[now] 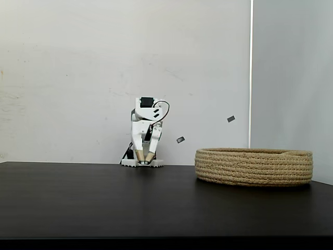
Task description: Place the lego blocks in the tray
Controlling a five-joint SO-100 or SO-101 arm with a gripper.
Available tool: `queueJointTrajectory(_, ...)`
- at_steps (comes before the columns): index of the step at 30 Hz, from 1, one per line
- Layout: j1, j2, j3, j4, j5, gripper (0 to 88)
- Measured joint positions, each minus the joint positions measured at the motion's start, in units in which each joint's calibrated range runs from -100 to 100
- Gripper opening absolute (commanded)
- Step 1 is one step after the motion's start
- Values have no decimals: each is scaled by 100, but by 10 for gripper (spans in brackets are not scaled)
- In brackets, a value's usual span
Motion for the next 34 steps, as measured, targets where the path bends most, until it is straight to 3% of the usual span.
queueJointTrajectory(7,-16,-102,0,585,181,0)
queueJointTrajectory(15,-98,-102,0,609,-357,3)
queueJointTrajectory(34,-98,-102,0,609,-361,3)
